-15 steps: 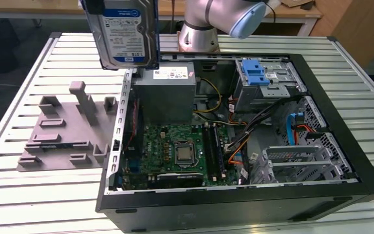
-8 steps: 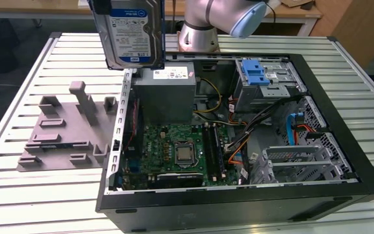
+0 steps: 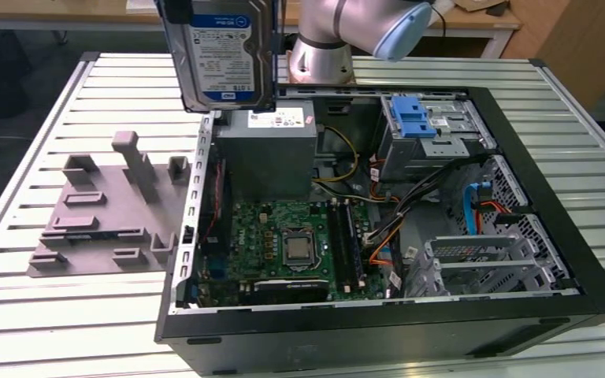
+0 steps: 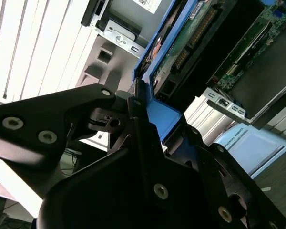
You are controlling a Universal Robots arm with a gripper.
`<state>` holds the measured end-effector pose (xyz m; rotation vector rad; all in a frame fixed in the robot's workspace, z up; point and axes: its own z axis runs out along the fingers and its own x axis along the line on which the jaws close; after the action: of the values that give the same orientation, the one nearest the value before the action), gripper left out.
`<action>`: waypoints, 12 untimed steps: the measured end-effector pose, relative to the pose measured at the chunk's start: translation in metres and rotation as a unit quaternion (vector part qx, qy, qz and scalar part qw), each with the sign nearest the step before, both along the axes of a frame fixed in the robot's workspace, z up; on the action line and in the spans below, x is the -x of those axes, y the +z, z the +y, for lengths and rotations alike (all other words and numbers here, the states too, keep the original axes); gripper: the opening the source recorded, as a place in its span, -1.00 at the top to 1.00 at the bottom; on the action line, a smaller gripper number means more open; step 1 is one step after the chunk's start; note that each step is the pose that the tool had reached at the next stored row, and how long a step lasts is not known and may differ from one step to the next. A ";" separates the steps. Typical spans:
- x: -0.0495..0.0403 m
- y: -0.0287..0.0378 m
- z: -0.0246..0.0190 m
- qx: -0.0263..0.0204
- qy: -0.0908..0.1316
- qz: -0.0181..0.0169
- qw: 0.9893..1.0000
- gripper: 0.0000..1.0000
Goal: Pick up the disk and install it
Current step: 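Pick up the disk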
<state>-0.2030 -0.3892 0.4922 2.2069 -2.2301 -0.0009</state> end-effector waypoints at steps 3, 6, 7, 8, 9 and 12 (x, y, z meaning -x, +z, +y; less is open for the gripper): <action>-0.0049 0.0000 0.0000 0.000 0.000 0.000 1.000 0.27; -0.0095 0.0000 0.0000 0.000 0.000 0.000 1.000 0.27; -0.0110 0.0000 0.0000 0.000 0.000 0.000 1.000 0.27; -0.0126 0.0000 0.0000 0.000 0.000 0.000 1.000 0.27; -0.0142 0.0000 0.0000 0.000 0.000 0.000 1.000 0.27; -0.0189 0.0000 0.0000 0.000 0.000 0.000 1.000 0.27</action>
<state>-0.1841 -0.3892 0.4923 2.2069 -2.2299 -0.0009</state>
